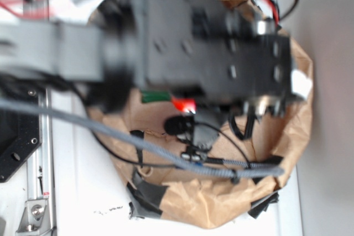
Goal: Grab the carrot.
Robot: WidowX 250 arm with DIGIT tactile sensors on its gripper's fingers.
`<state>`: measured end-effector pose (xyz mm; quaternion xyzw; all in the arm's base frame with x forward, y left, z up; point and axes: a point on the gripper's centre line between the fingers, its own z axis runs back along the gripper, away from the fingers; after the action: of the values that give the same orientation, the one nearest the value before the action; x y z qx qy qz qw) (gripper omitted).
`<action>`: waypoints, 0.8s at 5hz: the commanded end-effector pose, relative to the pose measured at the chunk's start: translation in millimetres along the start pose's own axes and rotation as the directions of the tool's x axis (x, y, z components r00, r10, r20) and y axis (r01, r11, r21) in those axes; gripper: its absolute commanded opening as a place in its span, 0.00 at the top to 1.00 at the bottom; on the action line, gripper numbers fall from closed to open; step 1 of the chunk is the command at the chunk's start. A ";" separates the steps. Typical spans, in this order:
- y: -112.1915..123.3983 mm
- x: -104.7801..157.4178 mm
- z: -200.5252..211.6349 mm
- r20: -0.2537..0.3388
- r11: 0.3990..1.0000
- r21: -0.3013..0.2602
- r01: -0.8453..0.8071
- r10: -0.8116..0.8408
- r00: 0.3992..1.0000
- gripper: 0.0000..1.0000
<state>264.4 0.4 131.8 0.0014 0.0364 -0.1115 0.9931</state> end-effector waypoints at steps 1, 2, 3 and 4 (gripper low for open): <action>14.0 -26.1 82.4 0.169 0.964 -0.049 -0.260 0.265 0.949 1.00; 12.6 -27.7 81.1 0.214 0.952 -0.047 -0.301 0.304 0.928 1.00; 12.2 -26.8 73.8 0.197 0.951 -0.042 -0.307 0.309 0.931 1.00; 10.7 -26.9 69.4 0.185 0.950 -0.034 -0.309 0.310 0.933 1.00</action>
<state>245.8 21.8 195.5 -0.0076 -0.0427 0.0461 0.9980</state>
